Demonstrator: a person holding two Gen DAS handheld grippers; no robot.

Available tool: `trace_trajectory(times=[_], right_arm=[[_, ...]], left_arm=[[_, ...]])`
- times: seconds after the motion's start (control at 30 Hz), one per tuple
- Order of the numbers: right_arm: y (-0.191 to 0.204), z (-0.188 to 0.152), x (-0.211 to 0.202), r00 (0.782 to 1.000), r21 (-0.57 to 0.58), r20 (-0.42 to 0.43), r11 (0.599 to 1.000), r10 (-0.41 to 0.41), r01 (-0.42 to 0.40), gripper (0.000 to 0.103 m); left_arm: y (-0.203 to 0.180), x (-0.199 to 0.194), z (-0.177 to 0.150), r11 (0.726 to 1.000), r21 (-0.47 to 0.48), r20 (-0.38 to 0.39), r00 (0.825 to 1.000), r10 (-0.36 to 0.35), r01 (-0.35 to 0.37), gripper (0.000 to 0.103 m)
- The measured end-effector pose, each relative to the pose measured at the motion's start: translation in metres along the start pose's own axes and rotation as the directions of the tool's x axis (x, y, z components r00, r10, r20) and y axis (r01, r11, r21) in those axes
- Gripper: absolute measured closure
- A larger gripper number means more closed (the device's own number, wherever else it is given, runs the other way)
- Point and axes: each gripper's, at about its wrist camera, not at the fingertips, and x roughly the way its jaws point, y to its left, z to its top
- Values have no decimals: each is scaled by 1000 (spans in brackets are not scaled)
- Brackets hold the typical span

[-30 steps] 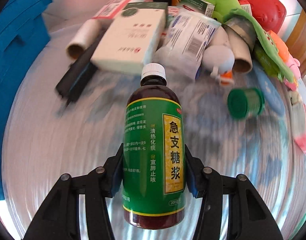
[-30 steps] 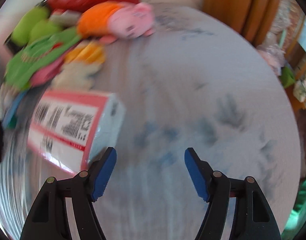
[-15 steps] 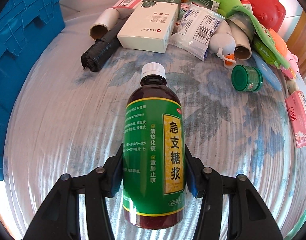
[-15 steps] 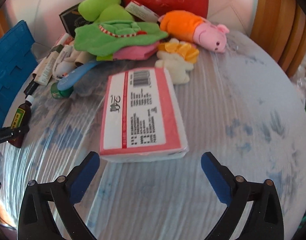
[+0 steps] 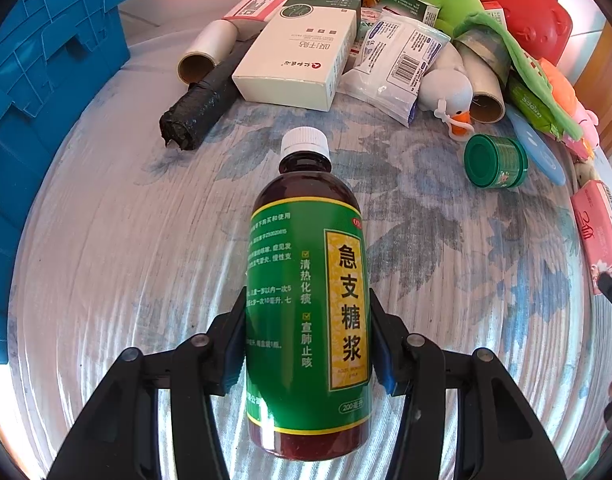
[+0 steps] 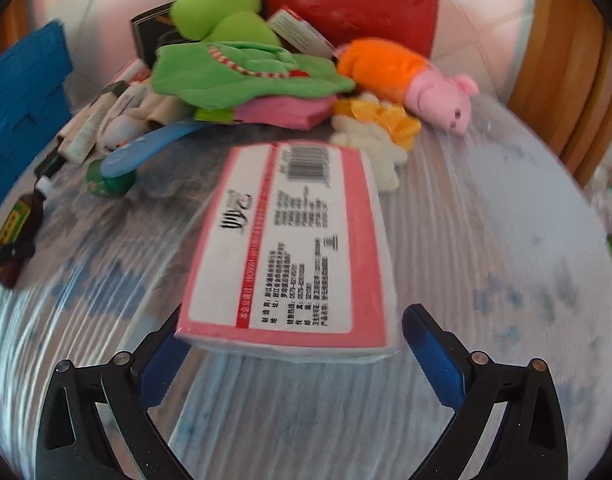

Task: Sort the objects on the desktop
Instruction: 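Grasp the green syrup bottle with left gripper while right gripper grasps pink tissue pack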

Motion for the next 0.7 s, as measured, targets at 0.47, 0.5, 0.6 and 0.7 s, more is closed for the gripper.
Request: trace_trajectory(times=[0.47, 0.5, 0.6, 0.7], right_arm=[[-18, -5, 25, 1000, 81, -1, 997, 15, -15, 0], [-21, -4, 20, 998, 102, 45, 994, 39, -44, 0], [-22, -3, 31, 999, 93, 31, 995, 33, -35, 9], [-12, -4, 33, 1000, 80, 15, 997, -4, 2, 11]], left_arm=[[-17, -7, -8, 1000, -6, 18, 1000, 3, -3, 48], [-21, -8, -9, 1000, -7, 19, 1000, 4, -4, 48], [-20, -7, -4, 1000, -7, 15, 1000, 8, -8, 49], [-28, -12, -8, 1000, -4, 2, 1000, 28, -28, 52]])
